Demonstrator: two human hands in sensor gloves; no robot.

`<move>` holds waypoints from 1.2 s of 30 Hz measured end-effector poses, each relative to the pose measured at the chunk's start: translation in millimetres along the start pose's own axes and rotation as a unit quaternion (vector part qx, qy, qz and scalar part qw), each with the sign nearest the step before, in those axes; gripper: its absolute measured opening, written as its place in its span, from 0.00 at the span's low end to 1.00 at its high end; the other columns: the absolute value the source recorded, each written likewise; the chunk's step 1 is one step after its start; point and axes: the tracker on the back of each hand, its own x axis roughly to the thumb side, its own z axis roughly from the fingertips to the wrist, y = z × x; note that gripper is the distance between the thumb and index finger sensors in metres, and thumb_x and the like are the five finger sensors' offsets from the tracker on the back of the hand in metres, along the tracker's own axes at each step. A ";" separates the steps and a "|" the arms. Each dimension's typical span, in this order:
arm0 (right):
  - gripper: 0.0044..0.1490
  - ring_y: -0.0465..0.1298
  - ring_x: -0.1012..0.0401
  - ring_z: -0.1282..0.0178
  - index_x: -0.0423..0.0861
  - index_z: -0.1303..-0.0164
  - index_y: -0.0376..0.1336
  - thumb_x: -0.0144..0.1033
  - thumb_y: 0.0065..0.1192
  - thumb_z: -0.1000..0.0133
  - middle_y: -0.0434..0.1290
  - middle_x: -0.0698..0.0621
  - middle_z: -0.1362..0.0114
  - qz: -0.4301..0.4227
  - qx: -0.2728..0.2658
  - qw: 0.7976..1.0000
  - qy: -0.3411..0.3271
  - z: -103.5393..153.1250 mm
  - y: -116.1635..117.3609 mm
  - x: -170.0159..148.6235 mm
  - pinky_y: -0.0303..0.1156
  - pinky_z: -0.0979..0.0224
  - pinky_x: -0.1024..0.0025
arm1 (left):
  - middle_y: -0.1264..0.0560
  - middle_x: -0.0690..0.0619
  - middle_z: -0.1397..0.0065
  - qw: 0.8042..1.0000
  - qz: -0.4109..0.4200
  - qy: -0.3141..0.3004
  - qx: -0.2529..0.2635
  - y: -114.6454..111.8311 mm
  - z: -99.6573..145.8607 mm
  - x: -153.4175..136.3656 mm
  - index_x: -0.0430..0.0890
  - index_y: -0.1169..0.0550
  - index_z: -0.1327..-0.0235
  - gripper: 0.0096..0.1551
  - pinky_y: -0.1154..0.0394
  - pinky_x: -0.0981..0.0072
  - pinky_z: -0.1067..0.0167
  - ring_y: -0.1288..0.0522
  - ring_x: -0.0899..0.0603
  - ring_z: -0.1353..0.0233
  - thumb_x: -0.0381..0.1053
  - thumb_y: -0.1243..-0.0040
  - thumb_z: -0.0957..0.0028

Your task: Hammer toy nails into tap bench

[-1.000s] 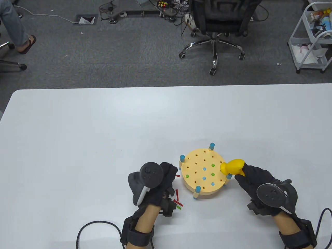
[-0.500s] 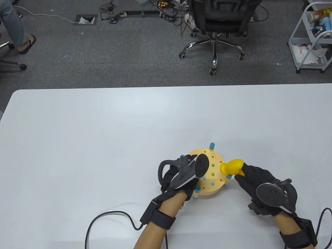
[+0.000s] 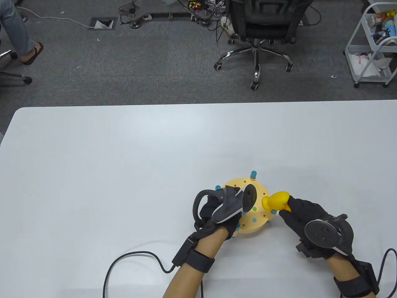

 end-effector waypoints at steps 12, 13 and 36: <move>0.42 0.83 0.58 0.61 0.43 0.38 0.68 0.59 0.45 0.51 0.81 0.49 0.53 -0.001 -0.013 1.000 -0.010 2.0 -3.1 7.3 0.79 0.49 0.62 | 0.16 0.45 0.51 0.985 0.066 0.044 0.155 24.9 27.0 -39.0 0.48 0.21 0.46 0.30 0.22 0.60 0.66 0.19 0.50 0.66 0.60 0.40 0.60; 0.42 0.83 0.58 0.61 0.43 0.38 0.68 0.59 0.45 0.51 0.81 0.49 0.53 0.002 -0.018 1.000 -0.015 2.5 -5.4 11.6 0.79 0.49 0.62 | 0.18 0.44 0.49 0.981 0.084 0.067 0.159 22.0 28.3 -52.7 0.47 0.22 0.43 0.33 0.22 0.60 0.65 0.19 0.50 0.64 0.61 0.39 0.60; 0.43 0.83 0.56 0.63 0.38 0.36 0.69 0.55 0.50 0.50 0.82 0.46 0.54 0.206 -0.012 0.977 -0.046 -28.0 31.0 118.5 0.79 0.51 0.60 | 0.20 0.46 0.39 0.966 0.246 0.041 0.067 -47.7 -1.1 -92.9 0.52 0.25 0.40 0.32 0.23 0.60 0.63 0.19 0.50 0.62 0.56 0.35 0.60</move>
